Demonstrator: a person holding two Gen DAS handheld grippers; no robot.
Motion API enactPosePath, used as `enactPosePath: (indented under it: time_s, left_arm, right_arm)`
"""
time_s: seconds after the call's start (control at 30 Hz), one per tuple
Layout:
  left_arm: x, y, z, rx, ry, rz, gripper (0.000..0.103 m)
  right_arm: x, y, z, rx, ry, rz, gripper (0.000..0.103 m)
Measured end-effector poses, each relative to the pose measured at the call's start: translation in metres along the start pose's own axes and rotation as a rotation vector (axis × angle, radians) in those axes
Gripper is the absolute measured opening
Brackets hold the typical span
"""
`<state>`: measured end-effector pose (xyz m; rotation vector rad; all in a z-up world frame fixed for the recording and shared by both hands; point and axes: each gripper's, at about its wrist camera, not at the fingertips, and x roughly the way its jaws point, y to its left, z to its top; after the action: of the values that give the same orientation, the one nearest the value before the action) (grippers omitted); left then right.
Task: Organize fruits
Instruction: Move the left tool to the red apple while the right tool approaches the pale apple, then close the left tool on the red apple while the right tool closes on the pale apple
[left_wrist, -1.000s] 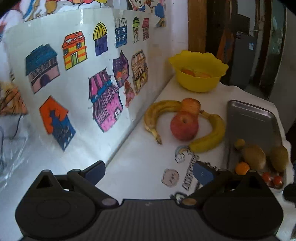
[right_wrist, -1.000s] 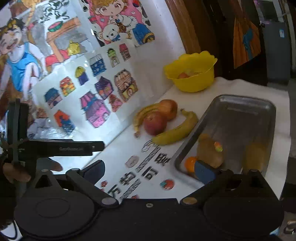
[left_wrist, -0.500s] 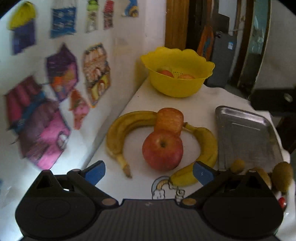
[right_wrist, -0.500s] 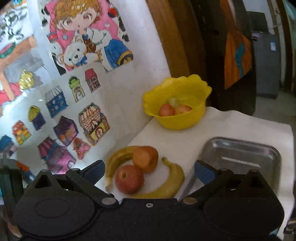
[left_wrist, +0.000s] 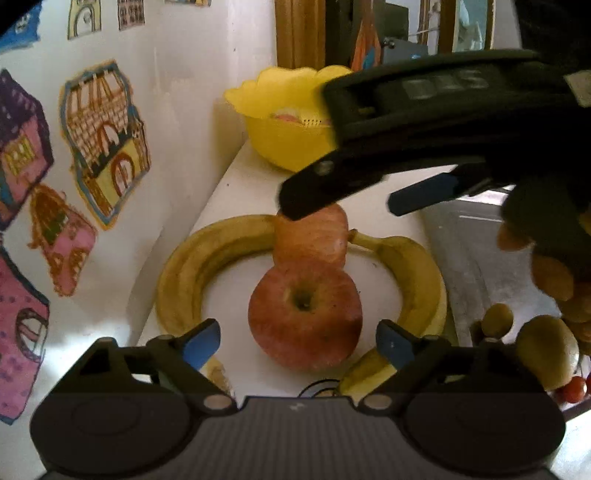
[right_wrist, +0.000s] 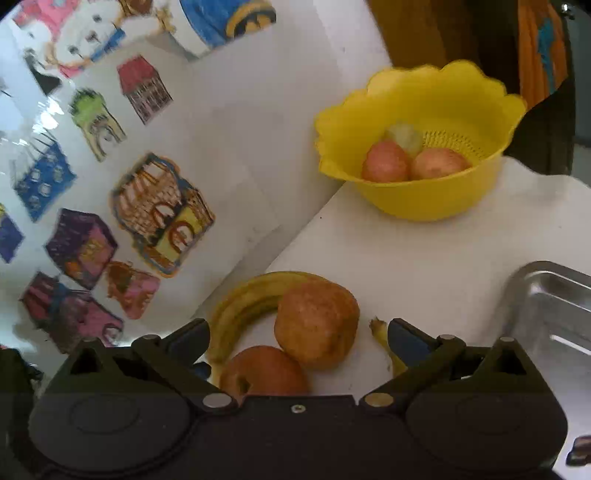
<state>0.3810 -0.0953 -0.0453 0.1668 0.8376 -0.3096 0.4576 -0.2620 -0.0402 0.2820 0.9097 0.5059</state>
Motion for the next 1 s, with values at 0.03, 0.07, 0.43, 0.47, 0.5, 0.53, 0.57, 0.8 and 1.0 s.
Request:
enactPosePath:
  time_s: [0.03,0.07,0.43,0.47,0.5,0.53,0.57,0.8,1.0]
  left_arm:
    - [0.002,0.001,0.000,-0.009,0.005,-0.002,0.092]
    - [0.004,0.002,0.001,-0.018,0.009,-0.006,0.091]
    - [0.020,0.009,0.004,-0.078,0.056,-0.055,0.075]
    - [0.022,0.009,0.005,-0.081,0.060,-0.058,0.074]
    - [0.024,0.008,0.006,-0.084,0.064,-0.059,0.073]
    - [0.025,0.008,0.006,-0.085,0.066,-0.060,0.073]
    - [0.026,0.008,0.007,-0.086,0.066,-0.059,0.073]
    - [0.039,-0.001,0.007,-0.075,0.056,-0.041,0.073]
    - [0.045,-0.004,0.007,-0.068,0.048,-0.040,0.072]
  right_arm:
    - [0.006,0.001,0.002,-0.001,0.008,-0.003,0.101]
    - [0.012,0.002,0.005,-0.005,0.018,-0.006,0.100]
    - [0.063,0.001,0.025,0.047,0.186,-0.101,0.083]
    - [0.066,0.001,0.024,0.049,0.191,-0.106,0.079]
    - [0.069,0.001,0.023,0.052,0.200,-0.105,0.078]
    - [0.072,0.001,0.022,0.057,0.210,-0.107,0.077]
    - [0.073,0.001,0.020,0.053,0.208,-0.111,0.076]
    - [0.074,0.003,0.020,0.024,0.187,-0.123,0.068]
    - [0.066,0.000,0.017,0.039,0.169,-0.120,0.067]
